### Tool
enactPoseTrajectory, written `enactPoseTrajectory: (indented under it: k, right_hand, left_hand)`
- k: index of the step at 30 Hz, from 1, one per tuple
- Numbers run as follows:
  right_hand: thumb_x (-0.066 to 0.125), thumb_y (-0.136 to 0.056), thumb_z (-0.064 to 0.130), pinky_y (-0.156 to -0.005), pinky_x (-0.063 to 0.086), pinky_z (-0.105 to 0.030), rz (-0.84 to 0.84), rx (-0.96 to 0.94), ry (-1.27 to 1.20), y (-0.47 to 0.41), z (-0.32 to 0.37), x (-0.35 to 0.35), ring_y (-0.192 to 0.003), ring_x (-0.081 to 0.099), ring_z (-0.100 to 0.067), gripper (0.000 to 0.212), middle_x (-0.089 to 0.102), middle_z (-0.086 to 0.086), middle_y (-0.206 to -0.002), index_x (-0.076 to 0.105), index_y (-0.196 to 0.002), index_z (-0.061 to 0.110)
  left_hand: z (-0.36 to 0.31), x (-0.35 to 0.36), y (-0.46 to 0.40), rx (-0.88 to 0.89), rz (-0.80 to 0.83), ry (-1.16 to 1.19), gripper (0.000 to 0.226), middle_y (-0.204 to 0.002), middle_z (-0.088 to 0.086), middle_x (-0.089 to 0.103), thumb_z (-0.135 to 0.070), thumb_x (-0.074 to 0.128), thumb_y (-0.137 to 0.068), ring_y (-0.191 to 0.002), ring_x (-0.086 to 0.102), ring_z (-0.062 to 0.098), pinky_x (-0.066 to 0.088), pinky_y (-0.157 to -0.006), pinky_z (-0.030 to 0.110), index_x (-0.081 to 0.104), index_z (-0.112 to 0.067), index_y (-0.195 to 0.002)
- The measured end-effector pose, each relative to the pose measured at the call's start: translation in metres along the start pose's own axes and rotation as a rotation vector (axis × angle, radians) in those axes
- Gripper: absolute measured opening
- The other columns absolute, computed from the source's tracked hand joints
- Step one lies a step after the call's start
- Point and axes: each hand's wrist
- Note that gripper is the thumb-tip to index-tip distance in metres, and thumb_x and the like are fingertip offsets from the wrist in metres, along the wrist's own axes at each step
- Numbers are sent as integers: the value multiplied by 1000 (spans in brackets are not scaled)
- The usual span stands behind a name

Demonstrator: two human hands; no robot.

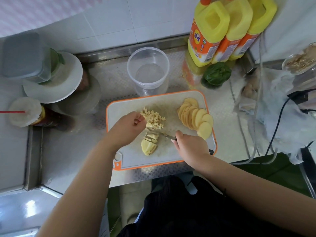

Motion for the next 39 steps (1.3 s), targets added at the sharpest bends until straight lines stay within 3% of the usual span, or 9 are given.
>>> enactPoseTrajectory:
  k: [1, 3, 6, 11, 15, 21, 26, 31, 39]
  right_hand:
    - [78, -76, 29, -39, 11, -11, 10, 26, -9, 0, 0, 0, -27, 16, -15, 34, 7, 11, -44, 50, -71, 9]
    - [56, -94, 36, -37, 18, -19, 43, 59, -5, -2, -2, 5, -33, 25, -15, 28, 20, 8, -45, 46, -83, 12]
    - [33, -101, 43, -42, 26, -26, 134, 118, -78, -3, -2, 3, -48, 42, -19, 28, 38, 5, -55, 33, -89, 18]
    - [33, -101, 44, -41, 22, -28, 140, 91, -115, 1, 9, -8, -54, 45, -21, 29, 37, 7, -56, 33, -88, 18]
    - [34, -101, 43, -41, 21, -28, 156, 86, -125, 6, 17, -7, -54, 45, -21, 28, 43, 6, -58, 37, -90, 18]
    - [34, -101, 41, -44, 24, -30, 190, 47, -108, 10, 20, -4, -55, 47, -23, 30, 49, 2, -64, 45, -97, 14]
    - [33, -102, 39, -43, 17, -30, 210, 9, -61, 7, 22, -6, -56, 45, -24, 30, 46, 1, -64, 49, -102, 13]
    - [33, -102, 38, -42, 18, -29, 243, -25, -4, 6, 23, -6, -56, 45, -23, 29, 33, 5, -56, 49, -105, 14]
    - [30, -103, 36, -43, 18, -28, 277, -67, 50, -2, 26, -1, -60, 47, -22, 33, 48, 0, -69, 52, -104, 11]
  left_hand:
    - [7, 3, 7, -32, -27, 22, 8, -86, -13, 56, -28, 56, -99, -77, 52, 6, 38, -65, 15, 57, -20, -100]
    - [23, 16, 20, -121, -47, 71, 10, -83, -10, 58, -29, 56, -99, -73, 51, 6, 38, -62, 16, 59, -19, -100]
    - [43, 47, 29, -237, -29, 37, 12, -91, -8, 59, -33, 54, -98, -84, 56, 14, 45, -71, 29, 57, -21, -101]
    - [53, 87, 26, -302, -91, -176, 24, -117, 2, 53, -29, 47, -98, -105, 52, 23, 34, -77, 33, 55, -16, -117]
    - [59, 99, 25, -269, -167, -150, 26, -120, 7, 53, -29, 48, -99, -106, 52, 25, 42, -84, 35, 56, -14, -118]
    - [65, 108, 33, -177, -300, -135, 33, -122, 6, 53, -35, 53, -100, -112, 51, 24, 41, -84, 33, 55, -12, -123]
    - [73, 118, 36, 8, -472, -79, 20, -109, 6, 61, -24, 64, -96, -99, 59, 26, 44, -71, 30, 67, -9, -109]
    - [82, 128, 28, 117, -516, -126, 4, -91, 6, 64, -6, 75, -85, -82, 61, 29, 50, -60, 34, 72, -6, -86]
    - [94, 138, 23, 174, -606, -75, 3, -89, 5, 66, -4, 77, -82, -83, 55, 18, 46, -63, 26, 74, -5, -83]
Point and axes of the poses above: each hand's wrist, its own y-axis away from the middle knuckle, its own x-axis out of the palm, z = x × y
